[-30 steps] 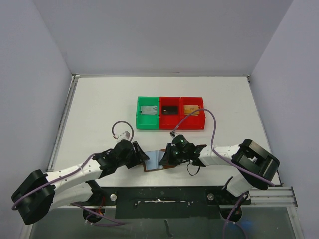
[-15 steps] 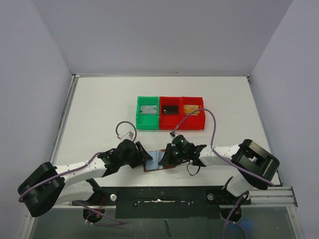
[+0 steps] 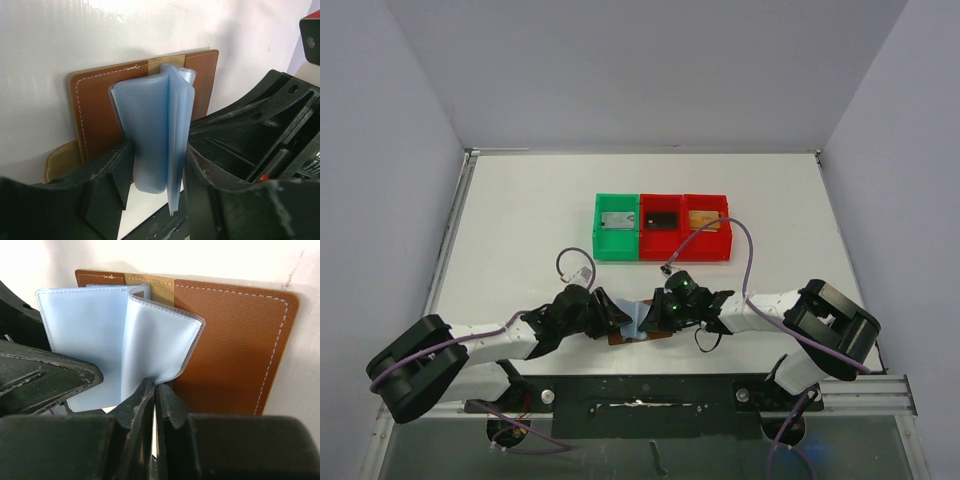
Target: Take the credit cards out of the card holder
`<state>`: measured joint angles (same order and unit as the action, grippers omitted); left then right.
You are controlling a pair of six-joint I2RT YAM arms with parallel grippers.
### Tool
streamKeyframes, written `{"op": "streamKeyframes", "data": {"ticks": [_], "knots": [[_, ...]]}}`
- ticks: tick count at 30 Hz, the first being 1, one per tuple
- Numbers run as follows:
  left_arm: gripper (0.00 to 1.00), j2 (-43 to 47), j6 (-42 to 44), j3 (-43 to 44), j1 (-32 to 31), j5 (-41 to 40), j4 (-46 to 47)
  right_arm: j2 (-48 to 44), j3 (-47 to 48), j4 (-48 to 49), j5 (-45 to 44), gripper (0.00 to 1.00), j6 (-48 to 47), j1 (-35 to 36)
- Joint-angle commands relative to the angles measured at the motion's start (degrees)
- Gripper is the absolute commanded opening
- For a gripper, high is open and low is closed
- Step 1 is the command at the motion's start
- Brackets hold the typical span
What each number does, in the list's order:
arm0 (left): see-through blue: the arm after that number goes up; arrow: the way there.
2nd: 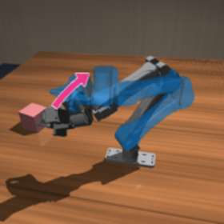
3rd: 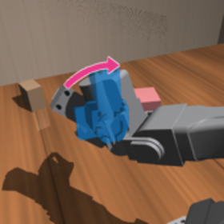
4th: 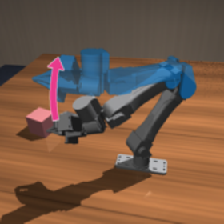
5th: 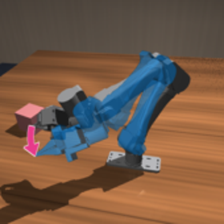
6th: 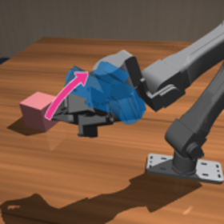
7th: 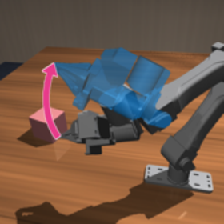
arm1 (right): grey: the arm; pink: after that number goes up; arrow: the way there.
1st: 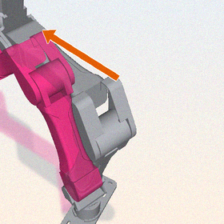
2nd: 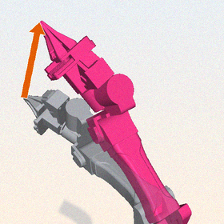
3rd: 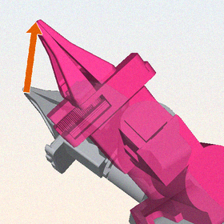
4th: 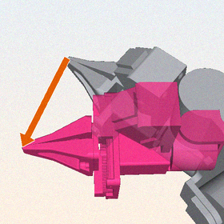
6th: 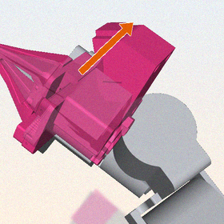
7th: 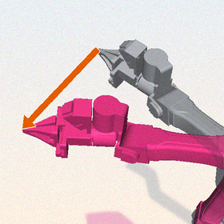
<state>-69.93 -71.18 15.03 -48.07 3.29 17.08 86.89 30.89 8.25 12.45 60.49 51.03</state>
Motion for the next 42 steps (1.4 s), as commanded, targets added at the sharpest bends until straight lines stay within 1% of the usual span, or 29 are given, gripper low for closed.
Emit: {"op": "streamKeyframes", "data": {"ticks": [1,2,4,5,7,9,10,11,13,14,15,20,22,24,25,27,30,31,34,35,37,38,40,41,42], "knots": [[0.37,-1.6,-1.4,-0.8,-1.2,3.8,5.9,1.7,-0.4,-1.9,-1.3,0.04,-0.6,0.5],[0.33,-1.2,-1.2,-0.4,-1.2,3.2,4.5,1.4,-0.3,-2.2,-1.6,0.04,-0.7,0.4],[0.29,0.5,-0.5,0.9,-1.2,1.4,-0.1,0.0,0.2,-3.7,-3.1,0.04,-0.9,0.5],[0.28,1.7,-0.1,1.6,-1.2,-0.1,-3.1,-1.3,0.4,-4.4,-4.4,0.05,-0.9,0.4],[0.29,4.2,1.0,3.0,-1.2,-2.8,-9.1,-4.3,0.6,-5.8,-6.2,0.10,-1.0,0.4],[0.31,6.7,2.2,4.5,-1.2,-5.1,-15.1,-7.0,1.5,-9.0,-8.7,0.15,-1.4,0.1],[0.33,7.9,2.9,5.4,-1.1,-6.5,-17.7,-8.3,2.4,-11.7,-10.5,0.20,-1.5,-0.1],[0.37,9.1,3.7,6.2,-1.1,-7.6,-20.7,-9.8,3.3,-15.0,-12.8,0.28,-1.5,-0.2],[0.42,10.9,5.1,8.4,-1.0,-10.0,-26.1,-13.4,4.9,-23.4,-18.5,0.49,-1.2,-0.4],[0.45,12.1,5.9,9.6,-0.9,-11.0,-28.7,-15.3,5.6,-27.1,-21.6,0.57,-0.8,-0.5],[0.47,12.9,6.6,10.9,-0.9,-12.1,-30.7,-17.5,5.9,-29.8,-23.9,0.63,-0.5,-1.0],[0.56,15.4,10.3,16.8,-0.5,-15.5,-37.9,-29.7,7.3,-38.8,-30.8,0.79,-2.7,-6.3],[0.60,16.0,11.5,18.9,0.0,-15.9,-38.9,-34.8,8.6,-41.3,-34.3,0.90,-4.8,-8.2],[0.63,16.4,13.1,21.1,0.5,-16.4,-39.7,-39.9,9.9,-41.9,-37.9,1.00,-8.5,-9.7],[0.65,16.4,13.9,22.3,0.9,-16.8,-40.3,-43.2,10.4,-41.2,-39.7,0.98,-11.3,-10.5],[0.68,16.4,16.4,26.0,1.8,-18.0,-42.0,-47.4,11.2,-38.5,-43.2,0.98,-17.6,-12.3],[0.71,16.2,20.6,30.5,4.7,-20.0,-45.3,-51.7,12.6,-31.9,-45.6,0.97,-31.5,-14.7],[0.73,16.2,21.9,32.2,6.6,-21.0,-46.7,-52.0,13.8,-30.1,-46.4,0.98,-36.3,-15.5],[0.74,16.7,26.4,37.2,11.6,-22.9,-50.7,-49.1,18.3,-29.5,-48.3,0.98,-43.2,-19.7],[0.75,16.9,27.8,38.8,13.2,-23.6,-52.4,-47.1,20.2,-30.3,-45.5,0.98,-44.8,-22.8],[0.77,17.4,30.2,42.0,16.5,-24.8,-54.6,-42.0,23.7,-32.1,-37.2,0.98,-45.8,-31.6],[0.77,17.6,31.7,44.1,18.6,-25.0,-55.6,-39.0,25.4,-33.6,-31.7,0.97,-44.9,-38.8],[0.77,17.9,33.2,46.6,20.5,-25.7,-57.8,-36.7,27.6,-34.8,-19.5,0.98,-43.5,-46.5],[0.77,18.1,33.8,48.7,21.0,-26.4,-59.1,-36.4,28.1,-35.0,-16.4,0.98,-42.3,-49.6],[0.77,18.2,34.2,50.1,21.2,-27.4,-60.3,-36.4,28.6,-35.2,-15.1,0.98,-41.2,-51.9]]}}
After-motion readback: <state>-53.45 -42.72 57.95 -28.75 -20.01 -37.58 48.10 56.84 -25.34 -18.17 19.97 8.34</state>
